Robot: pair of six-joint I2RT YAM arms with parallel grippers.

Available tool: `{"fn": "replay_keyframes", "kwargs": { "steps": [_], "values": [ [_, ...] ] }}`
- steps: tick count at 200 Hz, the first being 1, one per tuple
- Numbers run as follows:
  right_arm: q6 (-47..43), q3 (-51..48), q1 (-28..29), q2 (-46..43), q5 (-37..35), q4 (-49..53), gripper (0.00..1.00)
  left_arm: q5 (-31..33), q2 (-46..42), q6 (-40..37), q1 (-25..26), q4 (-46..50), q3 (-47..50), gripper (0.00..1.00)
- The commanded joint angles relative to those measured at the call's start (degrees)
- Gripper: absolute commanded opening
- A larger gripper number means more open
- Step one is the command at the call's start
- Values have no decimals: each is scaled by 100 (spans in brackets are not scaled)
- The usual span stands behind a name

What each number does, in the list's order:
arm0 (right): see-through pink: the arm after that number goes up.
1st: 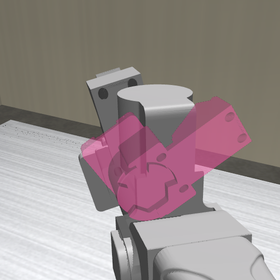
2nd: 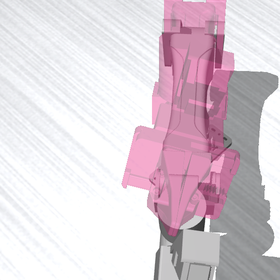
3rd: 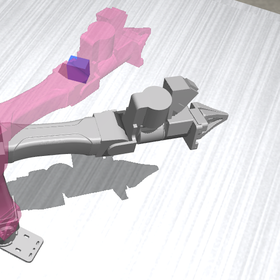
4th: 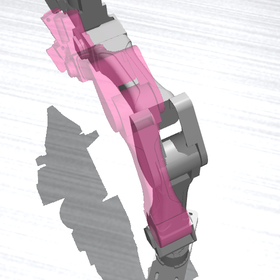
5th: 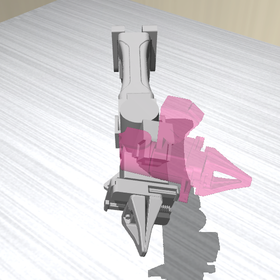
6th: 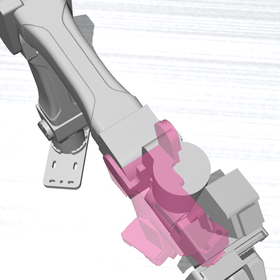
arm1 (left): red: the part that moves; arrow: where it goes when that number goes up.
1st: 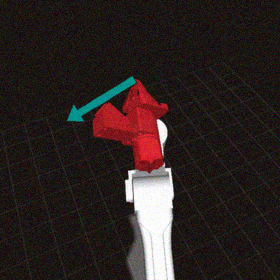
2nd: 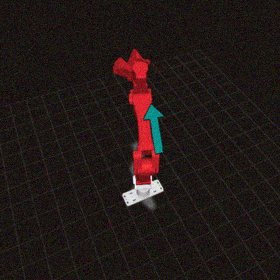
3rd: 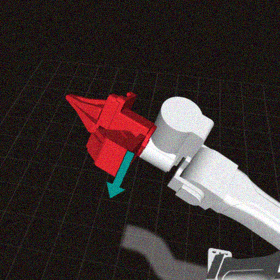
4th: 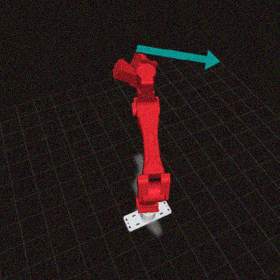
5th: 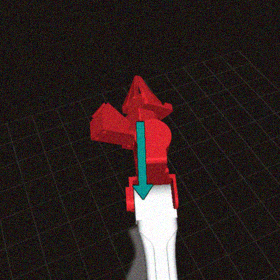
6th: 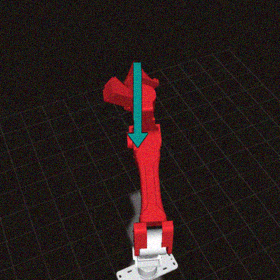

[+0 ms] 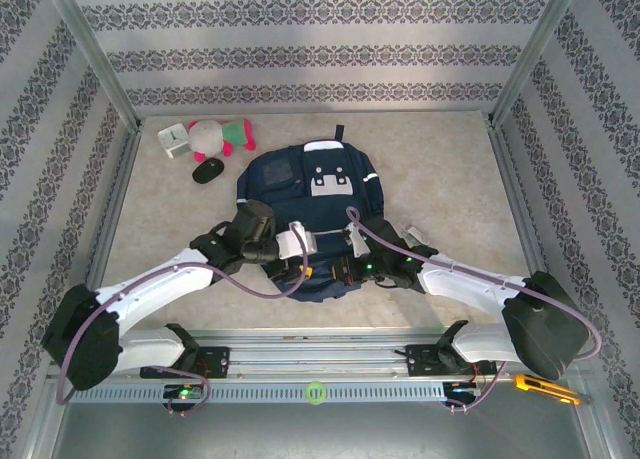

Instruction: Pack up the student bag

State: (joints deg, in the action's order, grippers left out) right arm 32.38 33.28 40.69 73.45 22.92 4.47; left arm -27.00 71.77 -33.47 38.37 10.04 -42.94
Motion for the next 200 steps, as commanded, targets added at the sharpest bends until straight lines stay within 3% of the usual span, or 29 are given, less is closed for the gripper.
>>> {"fn": "replay_keyframes", "kwargs": {
  "steps": [1,33,69,119,200],
  "values": [
    [-179,236,-69,72,116,-83,0,-141,238,-489,240,-190,-303,76],
    [-215,310,-80,134,149,-86,0,61,388,-426,552,-506,-243,60],
    [-224,338,-87,177,164,-80,0,218,119,-337,681,-361,-36,51],
    [-241,329,-88,185,180,-82,0,988,-130,-76,681,-280,356,47],
    [-232,320,-88,144,207,-111,0,1070,852,244,681,-1312,257,48]
  ]
}}
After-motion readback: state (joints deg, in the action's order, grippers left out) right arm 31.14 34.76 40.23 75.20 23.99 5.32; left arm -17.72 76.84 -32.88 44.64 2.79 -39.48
